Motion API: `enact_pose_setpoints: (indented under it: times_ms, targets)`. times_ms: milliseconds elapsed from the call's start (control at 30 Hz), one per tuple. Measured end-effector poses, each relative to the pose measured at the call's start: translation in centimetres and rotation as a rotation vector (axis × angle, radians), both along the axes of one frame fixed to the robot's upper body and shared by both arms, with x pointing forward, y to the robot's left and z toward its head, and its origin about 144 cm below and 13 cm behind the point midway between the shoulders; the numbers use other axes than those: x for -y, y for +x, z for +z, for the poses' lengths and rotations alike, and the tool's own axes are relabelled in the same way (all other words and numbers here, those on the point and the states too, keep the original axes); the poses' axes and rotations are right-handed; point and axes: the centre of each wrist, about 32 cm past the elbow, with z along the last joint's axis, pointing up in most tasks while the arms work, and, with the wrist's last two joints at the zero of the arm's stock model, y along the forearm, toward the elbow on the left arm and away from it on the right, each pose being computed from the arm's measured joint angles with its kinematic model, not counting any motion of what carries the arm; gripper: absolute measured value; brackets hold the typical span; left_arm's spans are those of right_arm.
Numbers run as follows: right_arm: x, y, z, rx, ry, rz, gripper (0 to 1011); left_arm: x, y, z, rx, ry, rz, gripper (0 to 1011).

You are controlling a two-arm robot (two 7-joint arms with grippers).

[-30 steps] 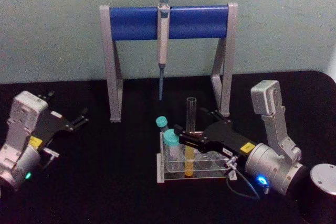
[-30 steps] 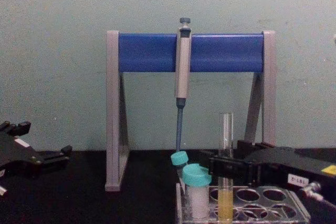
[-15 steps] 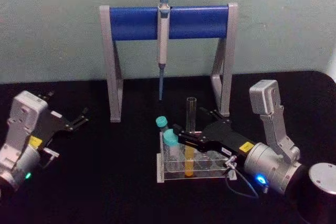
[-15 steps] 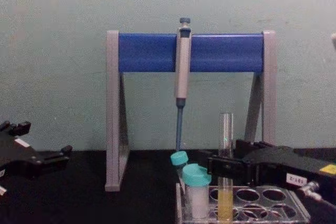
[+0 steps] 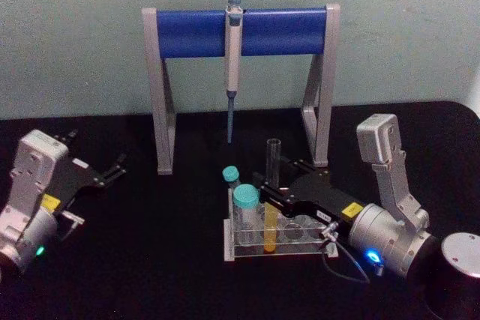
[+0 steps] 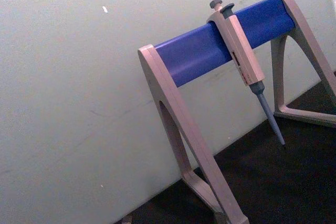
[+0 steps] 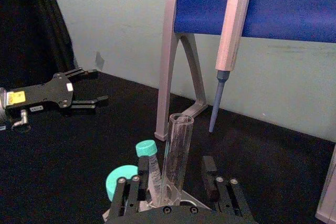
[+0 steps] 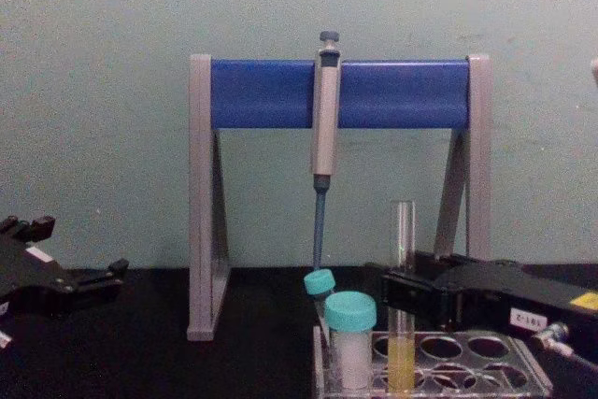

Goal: Pick up the test tube from the test tube rack, shake it, then place it back into the test tube rack.

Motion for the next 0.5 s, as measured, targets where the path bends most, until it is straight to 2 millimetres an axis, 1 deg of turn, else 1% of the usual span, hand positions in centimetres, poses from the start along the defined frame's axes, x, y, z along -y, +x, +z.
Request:
enact_pose_setpoints:
  times_ms: [33,133,200,233,267,333,400,467,500]
  targets:
    - [0.0,0.0,0.0,0.0,0.0,0.0,620,0.0,0.0,0.0,0.0,0.0,0.0,1001]
    - [0.0,-0.01,0.01,0.0,0.0,0.0,560,0.0,0.0,0.0,0.0,0.0,0.0,1001]
    - [0.0,-0.01,0.0,0.0,0.0,0.0,470,0.0,0.0,0.0,0.0,0.0,0.0,1001]
    - [0.0,-0.01,0.0,0.0,0.0,0.0,448,0.0,0.0,0.0,0.0,0.0,0.0,1001]
    - [0.01,-0.01,0.0,0.0,0.001,0.0,388,0.0,0.0,0.0,0.0,0.0,0.0,1001]
    - [0.01,-0.01,0.0,0.0,0.001,0.0,355,0.0,0.0,0.0,0.0,0.0,0.0,1001]
    - [0.0,-0.01,0.0,0.0,0.002,0.0,270,0.0,0.0,0.0,0.0,0.0,0.0,1001]
    - [0.0,-0.01,0.01,-0.001,0.002,0.0,235,0.0,0.0,0.0,0.0,0.0,0.0,1001]
    - [0.0,-0.01,0.01,-0.001,0.003,0.0,235,0.0,0.0,0.0,0.0,0.0,0.0,1001]
